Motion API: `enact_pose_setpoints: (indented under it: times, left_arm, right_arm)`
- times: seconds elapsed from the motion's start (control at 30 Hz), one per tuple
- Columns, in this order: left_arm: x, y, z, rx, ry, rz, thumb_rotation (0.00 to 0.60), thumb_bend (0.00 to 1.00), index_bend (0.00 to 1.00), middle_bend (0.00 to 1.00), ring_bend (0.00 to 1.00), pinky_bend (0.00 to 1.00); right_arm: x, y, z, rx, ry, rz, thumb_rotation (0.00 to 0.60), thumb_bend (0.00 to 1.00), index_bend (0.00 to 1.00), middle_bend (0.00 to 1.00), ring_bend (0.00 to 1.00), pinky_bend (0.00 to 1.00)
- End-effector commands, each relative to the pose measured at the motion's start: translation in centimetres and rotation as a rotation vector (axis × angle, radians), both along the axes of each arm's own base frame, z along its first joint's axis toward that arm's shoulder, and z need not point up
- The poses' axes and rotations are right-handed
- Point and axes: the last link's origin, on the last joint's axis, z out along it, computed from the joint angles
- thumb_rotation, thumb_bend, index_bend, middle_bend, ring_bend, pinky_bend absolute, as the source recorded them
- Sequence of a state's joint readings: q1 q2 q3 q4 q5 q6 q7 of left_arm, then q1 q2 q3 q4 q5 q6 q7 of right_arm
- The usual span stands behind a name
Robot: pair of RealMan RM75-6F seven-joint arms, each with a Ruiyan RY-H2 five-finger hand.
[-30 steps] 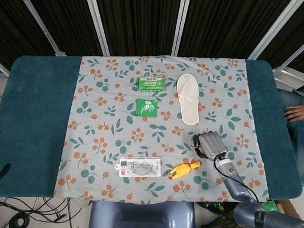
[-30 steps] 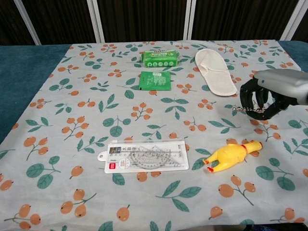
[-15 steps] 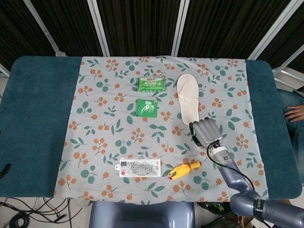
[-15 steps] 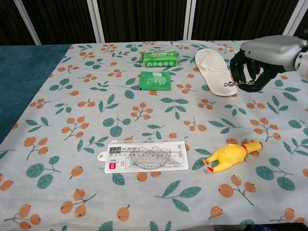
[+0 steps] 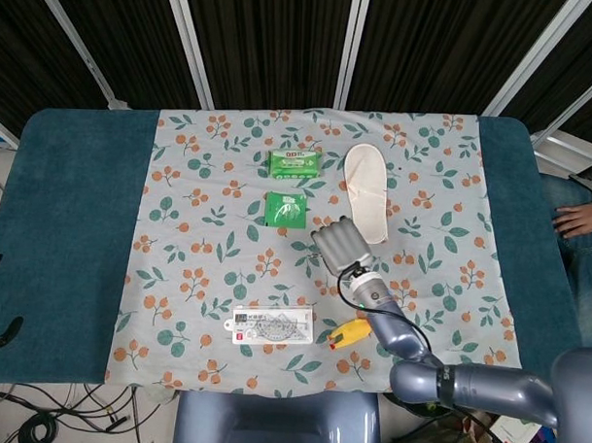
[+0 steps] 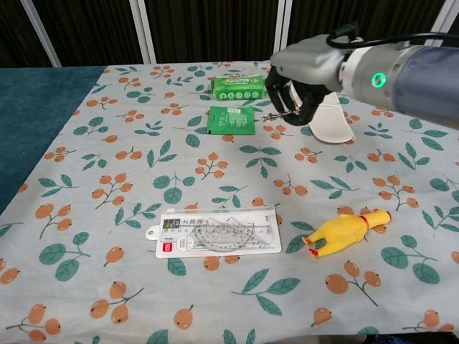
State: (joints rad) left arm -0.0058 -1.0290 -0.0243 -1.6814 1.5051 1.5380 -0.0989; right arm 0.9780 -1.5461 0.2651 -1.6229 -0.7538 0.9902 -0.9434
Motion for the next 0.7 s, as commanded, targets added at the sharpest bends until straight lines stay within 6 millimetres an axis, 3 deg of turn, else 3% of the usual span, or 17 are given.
enact_pose_setpoints:
  times: [0.03,0.37,0.7]
  left_arm:
    - [0.0,0.1,0.0,-0.002,-0.004,0.000,0.600,0.29,0.02,0.03,0.01,0.00]
    - [0.1,0.1,-0.1,-0.003,-0.012,0.004,0.600,0.29,0.02,0.03,0.01,0.00]
    - [-0.1,0.0,0.0,-0.005,-0.011,0.006,0.600,0.29,0.02,0.03,0.01,0.00]
  right_arm:
    - [1.3,0.2,-1.6,-0.032,0.055,0.035,0.600,0.35,0.58,0.51,0.52,0.41]
    - [2.7,1.2,-4.5,-0.032,0.093,0.075,0.600,0.35,0.58,0.51,0.52,0.41]
    - [2.2,1.0,-4.6,-0.032,0.078,0.047,0.600,0.35,0.58,0.51,0.52,0.41]
